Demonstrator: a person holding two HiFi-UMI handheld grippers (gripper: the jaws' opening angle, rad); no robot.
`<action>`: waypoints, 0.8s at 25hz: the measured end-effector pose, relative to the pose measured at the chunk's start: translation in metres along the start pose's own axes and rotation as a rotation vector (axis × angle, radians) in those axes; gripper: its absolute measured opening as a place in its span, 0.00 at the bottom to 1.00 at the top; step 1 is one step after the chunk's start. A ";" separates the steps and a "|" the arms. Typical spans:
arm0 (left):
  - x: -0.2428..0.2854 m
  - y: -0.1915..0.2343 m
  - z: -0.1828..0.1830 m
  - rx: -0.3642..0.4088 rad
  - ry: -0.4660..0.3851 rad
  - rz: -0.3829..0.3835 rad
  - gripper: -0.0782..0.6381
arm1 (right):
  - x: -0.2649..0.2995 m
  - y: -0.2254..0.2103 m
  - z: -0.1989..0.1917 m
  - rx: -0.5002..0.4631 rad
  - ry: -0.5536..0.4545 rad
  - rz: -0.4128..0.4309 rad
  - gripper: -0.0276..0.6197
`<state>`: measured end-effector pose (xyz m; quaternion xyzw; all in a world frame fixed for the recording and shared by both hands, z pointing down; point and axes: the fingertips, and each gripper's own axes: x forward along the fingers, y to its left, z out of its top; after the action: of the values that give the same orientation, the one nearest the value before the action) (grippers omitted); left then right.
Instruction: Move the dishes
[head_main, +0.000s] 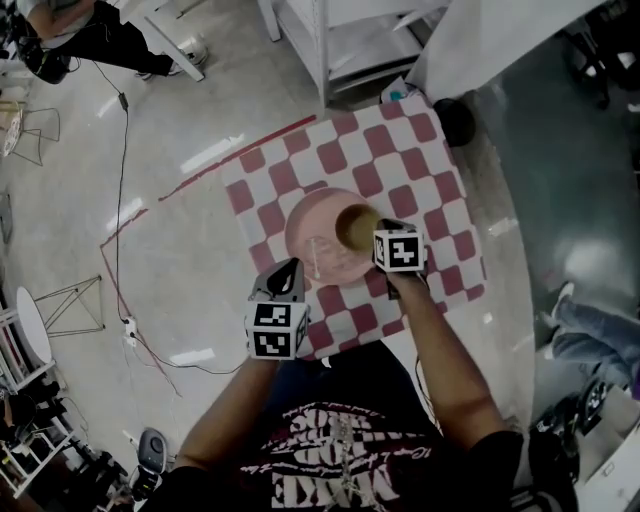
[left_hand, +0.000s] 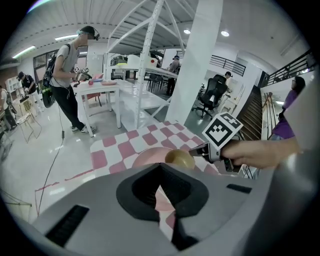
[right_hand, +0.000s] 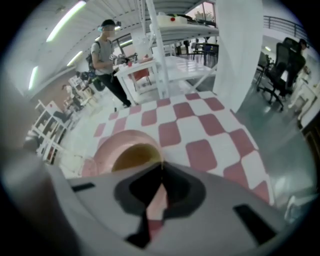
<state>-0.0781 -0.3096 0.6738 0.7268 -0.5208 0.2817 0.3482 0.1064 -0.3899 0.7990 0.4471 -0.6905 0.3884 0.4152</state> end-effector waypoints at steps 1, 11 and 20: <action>0.000 -0.002 0.001 0.005 0.002 -0.003 0.14 | -0.006 -0.002 0.003 0.012 -0.007 0.007 0.10; 0.000 -0.010 0.016 0.043 -0.004 -0.036 0.14 | -0.054 -0.030 0.009 0.198 -0.097 0.088 0.09; -0.007 -0.024 0.013 0.094 0.023 -0.053 0.14 | -0.056 -0.112 -0.042 0.445 -0.136 0.007 0.09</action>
<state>-0.0562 -0.3113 0.6554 0.7526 -0.4835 0.3049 0.3268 0.2354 -0.3686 0.7806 0.5503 -0.6158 0.5016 0.2575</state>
